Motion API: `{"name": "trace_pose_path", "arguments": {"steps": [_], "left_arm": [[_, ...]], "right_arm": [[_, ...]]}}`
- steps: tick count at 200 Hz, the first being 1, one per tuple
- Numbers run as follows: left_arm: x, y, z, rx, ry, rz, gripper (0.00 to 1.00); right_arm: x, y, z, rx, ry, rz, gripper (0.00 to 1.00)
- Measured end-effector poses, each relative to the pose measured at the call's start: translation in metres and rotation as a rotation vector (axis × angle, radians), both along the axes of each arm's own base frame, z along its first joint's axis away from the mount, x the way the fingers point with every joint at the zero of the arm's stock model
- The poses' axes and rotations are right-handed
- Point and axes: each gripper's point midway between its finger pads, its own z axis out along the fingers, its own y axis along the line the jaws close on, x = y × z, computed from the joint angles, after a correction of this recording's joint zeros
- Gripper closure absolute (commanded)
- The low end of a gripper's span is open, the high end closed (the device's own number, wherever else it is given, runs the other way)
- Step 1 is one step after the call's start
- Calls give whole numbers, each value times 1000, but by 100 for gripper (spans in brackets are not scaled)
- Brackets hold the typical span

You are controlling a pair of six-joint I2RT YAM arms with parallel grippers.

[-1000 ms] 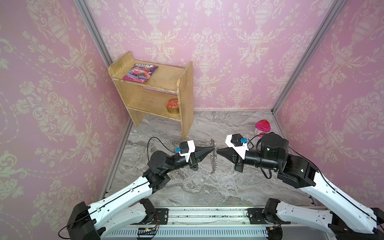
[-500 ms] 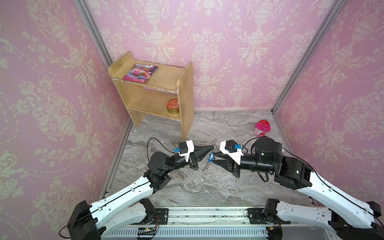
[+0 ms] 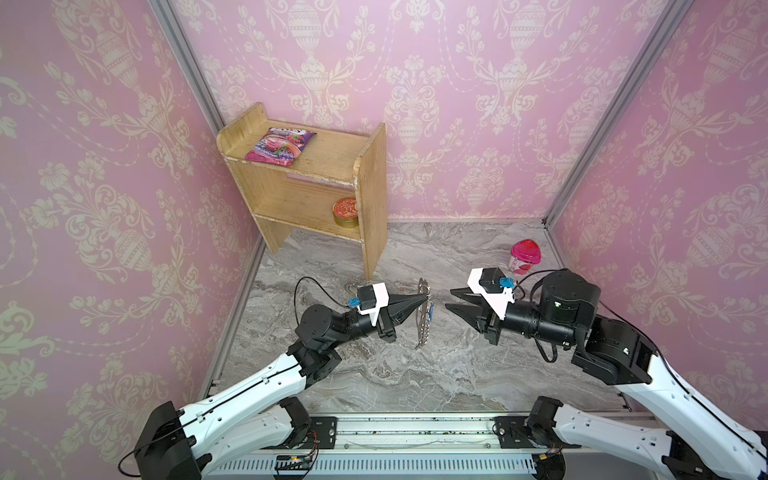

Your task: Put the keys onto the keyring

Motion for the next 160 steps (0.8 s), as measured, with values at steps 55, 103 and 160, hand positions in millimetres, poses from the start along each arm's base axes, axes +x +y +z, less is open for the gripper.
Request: {"name": "trace_pose_path", "arguments": {"steps": [55,103,160], "left_arm": [[-4,-1,0,1,-6,-20,100],[-5,-1,1,1,-9,-25,100],[-7,-1,1,3,-14,-36,100]], "right_arm": [[3,12,1,32,31,57,73],[-9,22,4,54,41,149,75],[-8,28,-1,46,57,169,82]]}}
